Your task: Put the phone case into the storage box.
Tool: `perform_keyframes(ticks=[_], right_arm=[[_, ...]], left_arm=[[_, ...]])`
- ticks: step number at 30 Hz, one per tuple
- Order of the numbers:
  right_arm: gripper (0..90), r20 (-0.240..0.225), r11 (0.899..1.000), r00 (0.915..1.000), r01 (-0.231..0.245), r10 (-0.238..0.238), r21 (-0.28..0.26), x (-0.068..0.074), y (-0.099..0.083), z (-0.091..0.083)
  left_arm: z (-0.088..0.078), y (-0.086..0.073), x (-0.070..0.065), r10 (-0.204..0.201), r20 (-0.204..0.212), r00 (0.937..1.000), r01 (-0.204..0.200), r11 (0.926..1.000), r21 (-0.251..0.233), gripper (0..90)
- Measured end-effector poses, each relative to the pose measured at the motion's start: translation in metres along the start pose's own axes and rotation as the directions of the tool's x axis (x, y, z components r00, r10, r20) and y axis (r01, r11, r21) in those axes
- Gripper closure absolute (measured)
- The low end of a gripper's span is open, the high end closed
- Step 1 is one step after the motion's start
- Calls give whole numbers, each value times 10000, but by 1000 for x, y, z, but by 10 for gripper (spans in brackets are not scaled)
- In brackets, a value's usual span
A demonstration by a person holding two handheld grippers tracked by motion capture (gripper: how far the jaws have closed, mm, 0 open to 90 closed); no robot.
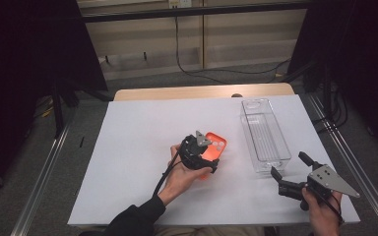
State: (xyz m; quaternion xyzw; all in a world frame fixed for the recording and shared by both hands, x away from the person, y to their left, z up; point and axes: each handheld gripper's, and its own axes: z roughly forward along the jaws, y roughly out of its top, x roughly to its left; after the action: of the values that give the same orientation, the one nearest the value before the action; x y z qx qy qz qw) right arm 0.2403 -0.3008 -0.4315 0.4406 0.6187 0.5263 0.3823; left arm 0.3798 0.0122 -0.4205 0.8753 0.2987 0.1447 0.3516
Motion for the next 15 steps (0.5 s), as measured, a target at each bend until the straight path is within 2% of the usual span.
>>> perform_keyframes(ticks=[11,13,15], right_arm=[[0,7,10000,10000,10,-10,20,1,0,1],[0,6,10000,10000,53,-53,32,0,0,1],[0,-1,10000,10000,39,-39,26,0,0,1]], left_arm=[[-18,-9,10,-205,-39,9998,203,9991,-382,141],[-20,-11,9,-10,-56,10000,8,9993,-373,141],[-22,-12,8,8,-48,10000,-10,9987,-518,140]])
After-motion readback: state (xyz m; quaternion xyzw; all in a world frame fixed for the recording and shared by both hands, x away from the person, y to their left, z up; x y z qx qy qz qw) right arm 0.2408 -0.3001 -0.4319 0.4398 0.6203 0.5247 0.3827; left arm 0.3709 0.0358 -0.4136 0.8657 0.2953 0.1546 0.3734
